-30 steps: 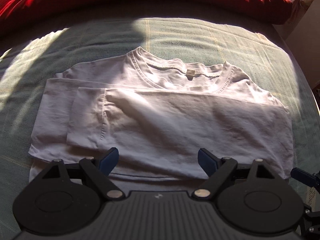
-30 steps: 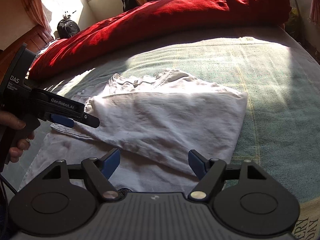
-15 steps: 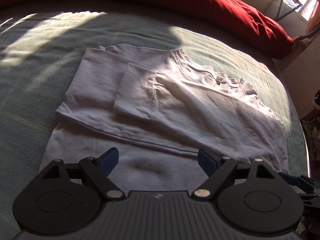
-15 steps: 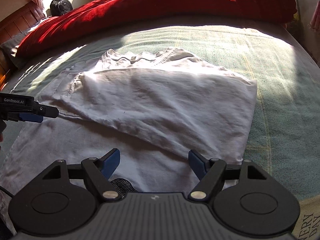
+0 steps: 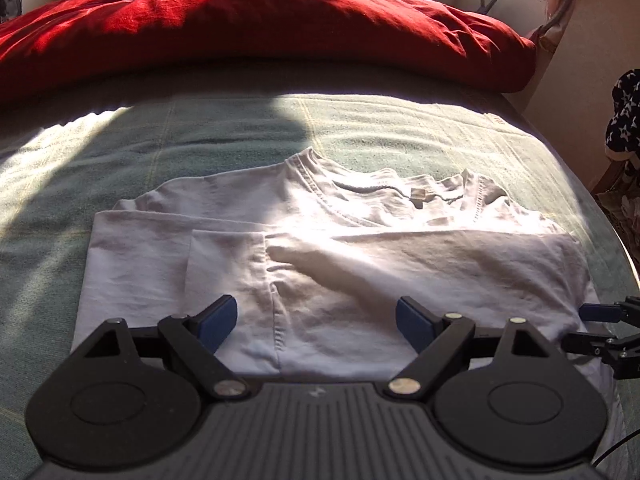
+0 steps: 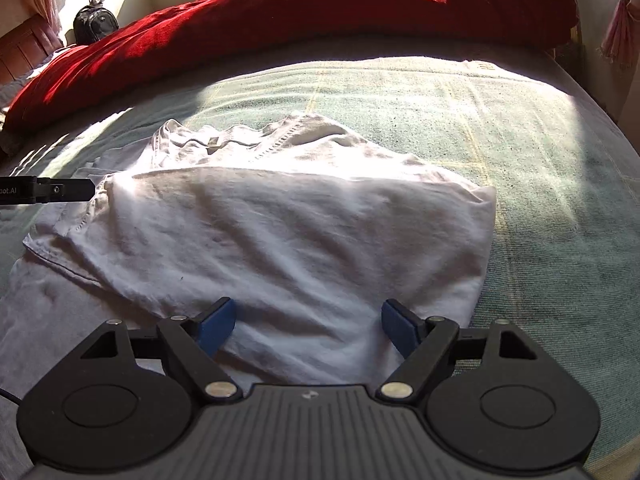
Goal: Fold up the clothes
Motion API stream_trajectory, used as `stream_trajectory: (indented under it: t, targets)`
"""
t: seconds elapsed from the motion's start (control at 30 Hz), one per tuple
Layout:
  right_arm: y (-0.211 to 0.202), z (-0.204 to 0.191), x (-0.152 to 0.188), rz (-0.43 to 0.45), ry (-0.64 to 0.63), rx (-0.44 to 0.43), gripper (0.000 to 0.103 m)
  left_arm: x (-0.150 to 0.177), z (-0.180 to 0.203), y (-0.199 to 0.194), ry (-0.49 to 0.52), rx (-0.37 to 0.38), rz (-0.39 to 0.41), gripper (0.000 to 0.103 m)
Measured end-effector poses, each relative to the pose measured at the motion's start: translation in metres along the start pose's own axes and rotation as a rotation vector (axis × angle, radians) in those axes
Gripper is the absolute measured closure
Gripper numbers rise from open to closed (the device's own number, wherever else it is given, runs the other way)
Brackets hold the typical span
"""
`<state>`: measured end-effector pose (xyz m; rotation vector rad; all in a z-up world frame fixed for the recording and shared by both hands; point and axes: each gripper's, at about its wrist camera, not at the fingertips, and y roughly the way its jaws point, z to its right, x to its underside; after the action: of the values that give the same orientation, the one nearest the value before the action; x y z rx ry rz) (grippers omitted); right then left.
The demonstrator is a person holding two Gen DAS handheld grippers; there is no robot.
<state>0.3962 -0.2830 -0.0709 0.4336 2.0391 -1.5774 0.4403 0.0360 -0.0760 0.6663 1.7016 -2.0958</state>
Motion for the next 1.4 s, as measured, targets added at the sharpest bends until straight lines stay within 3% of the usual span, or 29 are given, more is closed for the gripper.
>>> stream_trajectory:
  t: [0.13,0.23,0.4,0.53,0.67,0.83,0.93,1.1,1.27,1.33,1.4]
  targets:
    - [-0.014,0.006,0.005,-0.005,-0.004,-0.011,0.019,0.013,-0.016,-0.016,-0.019,0.016,-0.005,0.017]
    - [-0.024,0.007,-0.002,0.011,-0.001,-0.029,0.019,0.002,-0.014,-0.025,-0.026,0.062,0.030,0.017]
    - [-0.014,0.008,-0.037,0.068,0.044,-0.071,0.019,-0.024,0.013,-0.004,0.040,0.189,0.079,0.017]
    - [0.014,0.006,-0.055,0.069,0.060,-0.098,0.019,-0.027,0.026,0.020,0.085,0.253,0.056,0.016]
    - [0.037,0.019,-0.055,0.039,0.086,-0.037,0.019,-0.011,0.008,0.022,0.116,0.235,0.028,0.016]
    - [0.027,0.035,-0.059,0.039,0.158,-0.028,0.019,-0.011,-0.012,-0.002,0.095,0.212,-0.028,0.017]
    - [0.019,0.029,-0.062,0.050,0.163,-0.072,0.019,-0.019,-0.007,-0.007,0.114,0.223,-0.002,0.016]
    - [0.035,0.003,-0.055,-0.005,0.083,-0.081,0.019,-0.017,-0.005,0.019,0.167,0.160,-0.058,0.015]
    - [0.022,0.000,-0.051,-0.011,0.018,-0.050,0.019,-0.015,-0.017,-0.008,0.107,0.179,-0.019,0.015]
    - [0.010,-0.001,-0.050,-0.002,0.003,-0.062,0.019,-0.015,-0.015,-0.016,0.132,0.201,-0.002,0.014]
    - [0.007,-0.007,-0.046,-0.016,-0.034,-0.061,0.018,-0.011,-0.012,-0.009,0.172,0.173,-0.033,0.014]
